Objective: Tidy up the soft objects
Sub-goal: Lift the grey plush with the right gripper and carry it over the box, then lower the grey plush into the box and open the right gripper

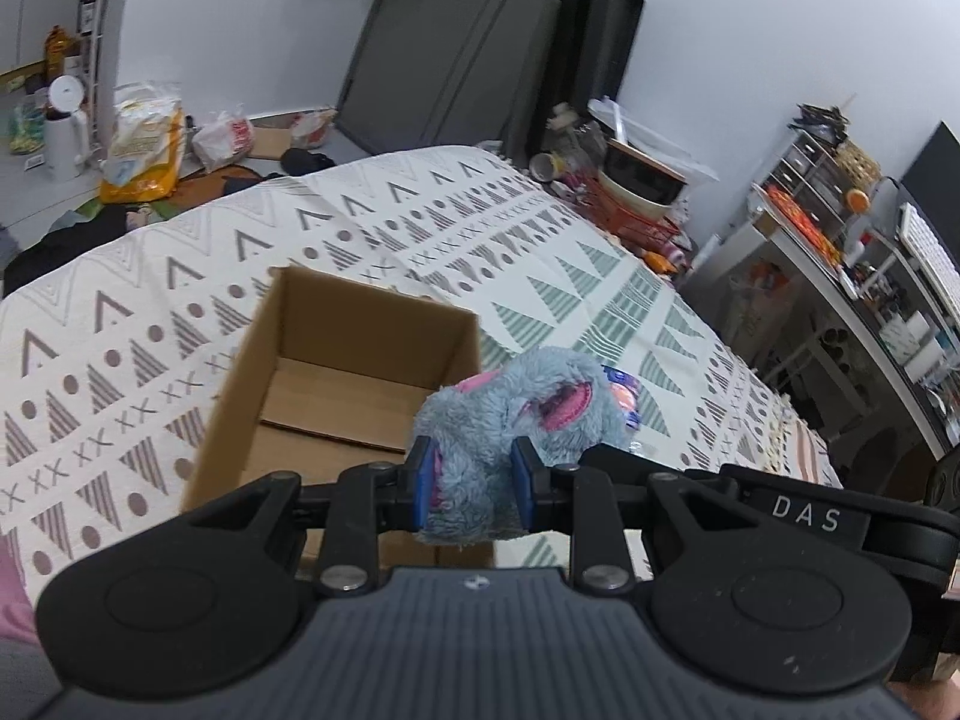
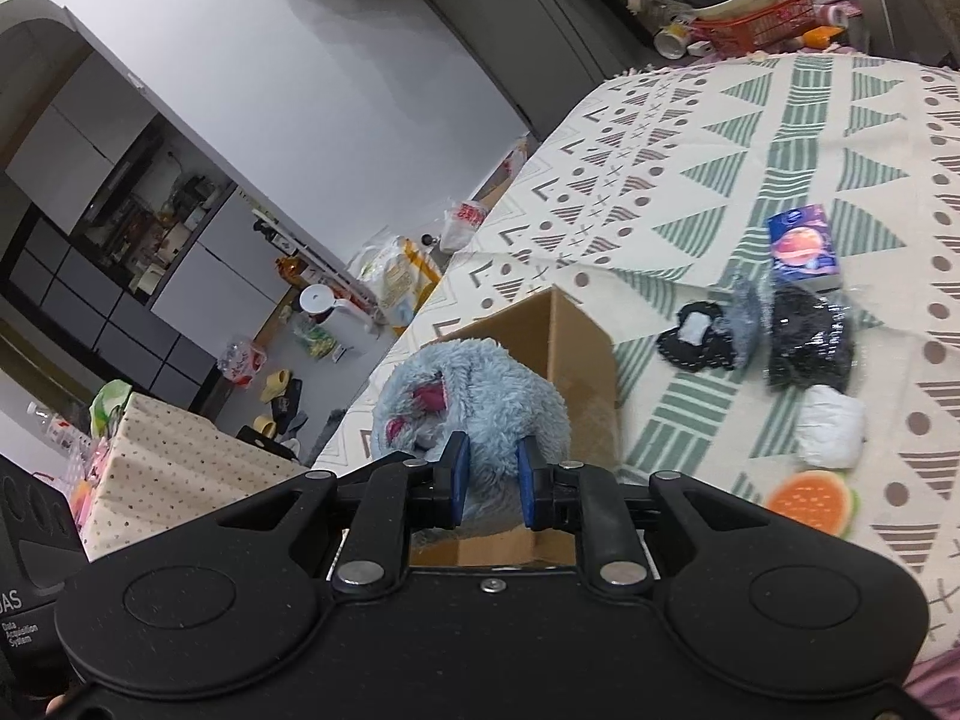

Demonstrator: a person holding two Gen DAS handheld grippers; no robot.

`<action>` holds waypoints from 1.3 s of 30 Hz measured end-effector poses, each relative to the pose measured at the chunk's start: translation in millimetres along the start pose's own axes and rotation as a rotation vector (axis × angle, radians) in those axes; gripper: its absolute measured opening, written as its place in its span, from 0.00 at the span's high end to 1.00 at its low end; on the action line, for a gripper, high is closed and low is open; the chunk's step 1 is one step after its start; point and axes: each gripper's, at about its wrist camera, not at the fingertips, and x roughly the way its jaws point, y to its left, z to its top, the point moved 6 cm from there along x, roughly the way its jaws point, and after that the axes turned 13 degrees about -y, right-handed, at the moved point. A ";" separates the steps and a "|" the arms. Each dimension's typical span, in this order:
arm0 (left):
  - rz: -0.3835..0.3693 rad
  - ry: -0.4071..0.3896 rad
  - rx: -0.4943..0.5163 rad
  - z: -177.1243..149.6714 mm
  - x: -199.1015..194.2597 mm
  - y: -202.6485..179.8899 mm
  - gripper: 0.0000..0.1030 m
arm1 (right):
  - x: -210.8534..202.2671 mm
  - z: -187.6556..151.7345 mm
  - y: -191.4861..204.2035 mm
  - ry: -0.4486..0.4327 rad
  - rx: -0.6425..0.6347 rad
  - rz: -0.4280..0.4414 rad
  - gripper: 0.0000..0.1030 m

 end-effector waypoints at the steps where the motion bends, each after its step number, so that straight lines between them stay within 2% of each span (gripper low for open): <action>1: 0.008 -0.001 -0.003 0.4 -0.1 3.8 0.75 | 3.5 -1.3 2.8 0.003 -0.001 0.001 0.81; 12: 0.088 0.032 -0.038 -3.3 6.3 48.3 0.75 | 39.6 -28.7 22.2 0.056 -0.042 0.013 0.81; 19: 0.133 0.075 -0.042 -12.2 17.4 63.2 0.75 | 52.2 -45.4 25.4 0.080 -0.090 0.010 0.78; 23: 0.167 0.070 -0.021 -14.6 21.3 64.6 0.74 | 58.1 -52.1 21.3 0.089 -0.096 0.010 0.75; 27: 0.235 0.089 0.023 -17.2 25.9 65.5 0.69 | 62.1 -56.0 14.3 0.108 -0.077 0.012 0.72; 29: 0.252 0.113 0.024 -19.3 28.1 66.7 0.60 | 59.8 -55.4 11.2 0.107 -0.063 0.019 0.71; 31: 0.276 0.122 0.027 -19.9 27.8 67.8 0.53 | 55.0 -53.1 10.7 0.100 -0.048 0.025 0.58; 33: 0.294 0.109 0.040 -18.0 24.8 66.0 0.47 | 48.0 -48.1 9.9 0.075 -0.043 0.039 0.50; 35: 0.299 0.096 0.054 -15.3 21.8 63.0 0.41 | 41.0 -43.4 8.3 0.060 -0.024 0.058 0.48; 36: 0.302 0.092 0.060 -13.0 19.9 61.0 0.39 | 35.1 -40.1 7.0 0.047 -0.014 0.062 0.44; 37: 0.304 0.084 0.066 -10.6 17.6 59.2 0.37 | 29.6 -36.2 5.7 0.029 -0.011 0.051 0.35; 39: 0.310 0.068 0.080 -5.7 13.5 55.3 0.34 | 18.7 -27.7 2.9 -0.018 -0.014 0.028 0.25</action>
